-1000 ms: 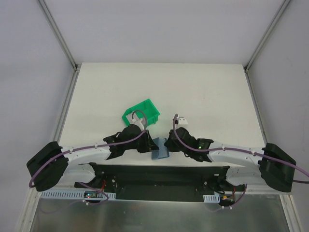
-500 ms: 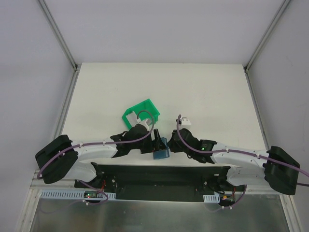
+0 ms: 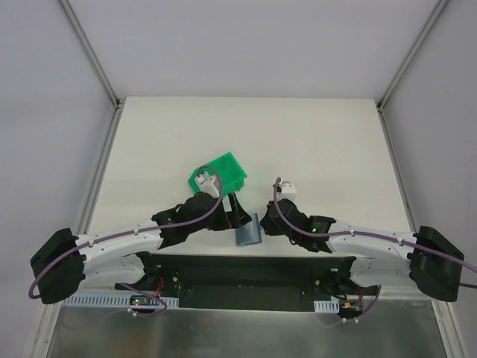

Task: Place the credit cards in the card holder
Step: Close the card holder at the center of the board.

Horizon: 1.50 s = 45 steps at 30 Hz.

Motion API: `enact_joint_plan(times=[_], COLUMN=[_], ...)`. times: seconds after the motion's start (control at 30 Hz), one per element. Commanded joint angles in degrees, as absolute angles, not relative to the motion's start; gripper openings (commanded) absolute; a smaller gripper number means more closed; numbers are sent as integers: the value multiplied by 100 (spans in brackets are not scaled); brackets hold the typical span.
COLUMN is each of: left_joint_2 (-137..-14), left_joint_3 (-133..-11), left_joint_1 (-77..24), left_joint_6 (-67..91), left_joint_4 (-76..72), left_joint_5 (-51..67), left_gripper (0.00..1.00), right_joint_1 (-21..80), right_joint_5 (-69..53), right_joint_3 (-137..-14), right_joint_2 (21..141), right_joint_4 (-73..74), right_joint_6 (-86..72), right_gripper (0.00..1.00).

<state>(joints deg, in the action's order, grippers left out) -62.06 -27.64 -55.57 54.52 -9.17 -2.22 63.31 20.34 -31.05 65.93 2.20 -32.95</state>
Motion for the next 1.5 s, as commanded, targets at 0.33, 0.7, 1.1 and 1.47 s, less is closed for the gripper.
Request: enact_joint_plan(times=[0.33,0.7,1.1,1.47], left_joint_2=[-5011,-4938,-6108,-6986], left_joint_3=[-2206,-1968,-2777,-3225], left_joint_1=[-5608,-5616,-5625,-5695], left_joint_6=[5097,5168,5045,5063], left_joint_4=[-18,404,220,26], left_joint_5=[-1256,-1301,-1037,-818], left_gripper=[99,76,54,18], right_joint_1=[6354,6363,6363,6355], right_joint_5=[2171,2136,2110,2092], right_joint_3=[-3191,-3305,-3287,-3252], right_joint_2=[6574,6697,6609,6381], right_joint_4=[264,290,299,290], right_joint_6=[-3331,-3305,-3296,-3261], right_gripper=[8,10,10,10])
